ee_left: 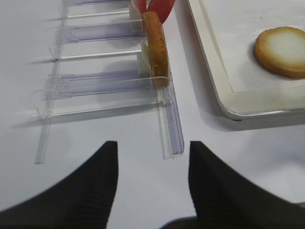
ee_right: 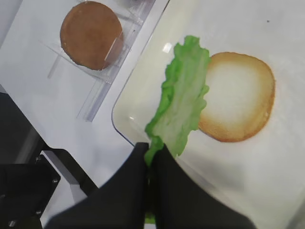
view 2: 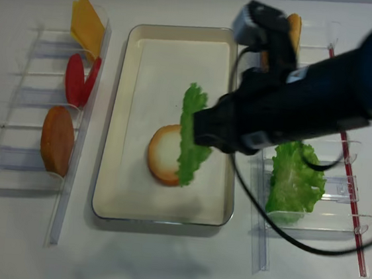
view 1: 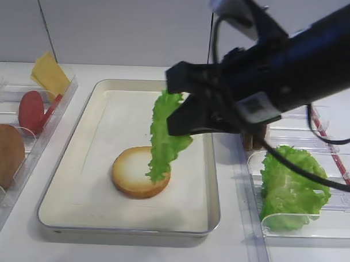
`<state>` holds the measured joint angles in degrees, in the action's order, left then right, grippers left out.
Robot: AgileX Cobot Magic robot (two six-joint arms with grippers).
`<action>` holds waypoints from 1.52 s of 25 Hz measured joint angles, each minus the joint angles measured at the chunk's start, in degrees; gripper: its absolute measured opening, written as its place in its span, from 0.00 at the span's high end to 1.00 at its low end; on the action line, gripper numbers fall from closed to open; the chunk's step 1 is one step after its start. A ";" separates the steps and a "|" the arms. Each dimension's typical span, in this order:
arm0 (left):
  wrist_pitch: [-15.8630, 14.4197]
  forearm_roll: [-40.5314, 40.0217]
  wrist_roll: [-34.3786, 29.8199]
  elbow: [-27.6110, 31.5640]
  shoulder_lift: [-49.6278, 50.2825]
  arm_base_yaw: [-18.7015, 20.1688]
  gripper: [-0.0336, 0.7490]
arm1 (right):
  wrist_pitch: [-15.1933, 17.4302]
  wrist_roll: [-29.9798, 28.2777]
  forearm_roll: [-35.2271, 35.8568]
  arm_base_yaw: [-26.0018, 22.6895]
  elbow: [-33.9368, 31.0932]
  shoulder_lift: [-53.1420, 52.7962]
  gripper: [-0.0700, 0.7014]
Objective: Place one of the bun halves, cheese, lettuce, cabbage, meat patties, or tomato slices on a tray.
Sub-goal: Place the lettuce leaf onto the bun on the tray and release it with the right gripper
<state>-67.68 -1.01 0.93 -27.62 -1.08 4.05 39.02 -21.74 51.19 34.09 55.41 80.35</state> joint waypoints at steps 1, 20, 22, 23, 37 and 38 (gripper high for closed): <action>0.00 0.00 0.00 0.00 0.00 0.00 0.55 | -0.54 0.00 0.03 1.07 1.57 2.43 0.84; 0.00 0.00 0.00 0.00 0.00 0.00 0.55 | -1.31 1.06 -2.47 3.26 15.29 24.90 0.84; 0.00 0.00 0.00 0.00 0.00 0.00 0.55 | -1.20 3.92 -6.63 3.26 15.29 24.90 0.84; 0.00 0.00 0.00 0.00 0.00 0.00 0.55 | -1.22 5.43 -9.19 3.26 15.41 24.90 0.84; 0.00 0.00 0.00 0.00 0.00 0.00 0.55 | -0.77 15.00 -23.12 3.26 15.54 24.90 0.84; 0.00 0.00 0.00 0.00 0.00 0.00 0.55 | -0.77 15.16 -23.39 3.26 15.54 25.00 0.84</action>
<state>-67.68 -1.01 0.93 -27.62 -1.08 4.05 38.25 -6.58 27.80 37.34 70.95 105.35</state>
